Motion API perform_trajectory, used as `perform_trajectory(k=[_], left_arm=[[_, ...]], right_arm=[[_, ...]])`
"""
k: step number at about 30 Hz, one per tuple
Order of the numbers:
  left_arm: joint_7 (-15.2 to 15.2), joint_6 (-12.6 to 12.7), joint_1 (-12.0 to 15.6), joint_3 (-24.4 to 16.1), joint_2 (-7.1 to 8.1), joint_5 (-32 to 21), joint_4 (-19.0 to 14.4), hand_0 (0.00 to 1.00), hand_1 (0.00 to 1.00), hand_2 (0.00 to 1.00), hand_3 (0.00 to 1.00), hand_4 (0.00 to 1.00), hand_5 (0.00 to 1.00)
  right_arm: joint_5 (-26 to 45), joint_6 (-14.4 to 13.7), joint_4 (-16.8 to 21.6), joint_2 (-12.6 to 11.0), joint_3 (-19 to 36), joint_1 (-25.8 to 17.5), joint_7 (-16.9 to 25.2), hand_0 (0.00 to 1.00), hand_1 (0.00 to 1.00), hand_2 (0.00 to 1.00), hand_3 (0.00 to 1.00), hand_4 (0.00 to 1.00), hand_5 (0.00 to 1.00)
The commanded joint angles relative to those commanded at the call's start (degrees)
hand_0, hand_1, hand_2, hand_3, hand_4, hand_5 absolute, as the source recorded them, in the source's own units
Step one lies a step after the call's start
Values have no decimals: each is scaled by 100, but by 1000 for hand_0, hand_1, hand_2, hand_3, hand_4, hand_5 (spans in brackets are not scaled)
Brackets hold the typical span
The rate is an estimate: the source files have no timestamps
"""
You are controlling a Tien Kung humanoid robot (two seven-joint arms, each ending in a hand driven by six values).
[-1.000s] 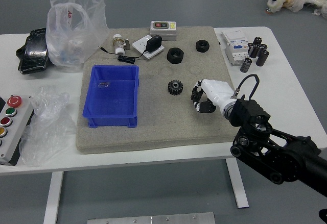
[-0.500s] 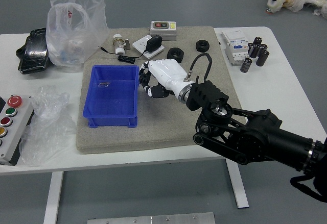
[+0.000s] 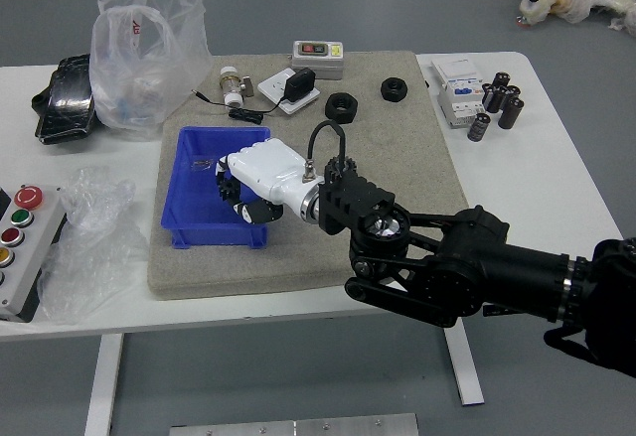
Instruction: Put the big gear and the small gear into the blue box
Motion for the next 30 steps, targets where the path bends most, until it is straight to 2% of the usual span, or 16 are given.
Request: perform_trajectory(k=[1, 2, 7, 8, 10, 13, 14, 17, 21, 25, 26, 30], left_arm=[[1, 1, 1, 0, -1, -1, 0, 700, 633, 641, 798, 705, 480], [2, 1, 3, 0, -1, 0, -1, 700, 633, 641, 798, 705, 480], [4, 0, 7, -1, -1, 2, -1, 700, 633, 641, 798, 705, 480], [3, 1, 7, 0, 0, 1, -1, 699, 633, 641, 798, 706, 480], [1, 1, 4, 2, -1, -1, 0, 699, 633, 641, 798, 706, 480], [-8, 7, 1, 13, -5, -20, 2, 699, 633, 641, 798, 706, 480], [-8, 9, 1, 15, -7, -23, 2, 699, 633, 641, 798, 706, 480], [-9, 12, 11, 21, -13, -35, 2, 699, 633, 641, 798, 706, 480], [-12, 13, 20, 27, -13, -42, 4, 700, 633, 641, 798, 706, 480], [-21, 14, 19, 33, -9, -48, 6, 700, 633, 641, 798, 706, 480], [-24, 15, 17, 34, -9, -51, 7, 700, 633, 641, 799, 706, 480], [-29, 13, 11, 42, -13, -55, 8, 700, 633, 641, 799, 706, 480]], right_arm=[[-1, 19, -12, 3, -2, 2, -12, 351, 726, 806, 833, 539, 165], [-4, 37, -21, 4, -4, 3, -25, 432, 863, 958, 964, 622, 185], [-7, 152, -31, 0, -35, -5, -86, 432, 863, 958, 964, 622, 185], [-11, 174, -30, -6, -33, -9, -94, 455, 885, 978, 985, 687, 202], [-11, 203, -22, -23, -13, -26, -101, 455, 885, 978, 985, 687, 202], [3, 112, -2, -80, 142, -88, -64, 455, 885, 978, 985, 687, 202], [8, 70, 5, -106, 226, -111, -51, 443, 868, 943, 938, 690, 199], [2, -41, -32, -225, 569, -191, -47, 443, 868, 943, 938, 690, 199], [25, -56, -290, -388, 1020, -236, -69, 437, 856, 943, 933, 720, 211], [134, -2, -663, -467, 1214, -239, -85, 437, 856, 943, 933, 720, 211], [168, 10, -778, -472, 1228, -240, -92, 422, 841, 927, 929, 979, 454], [340, 48, -1163, -452, 1116, -240, -80, 422, 841, 927, 929, 979, 454]])
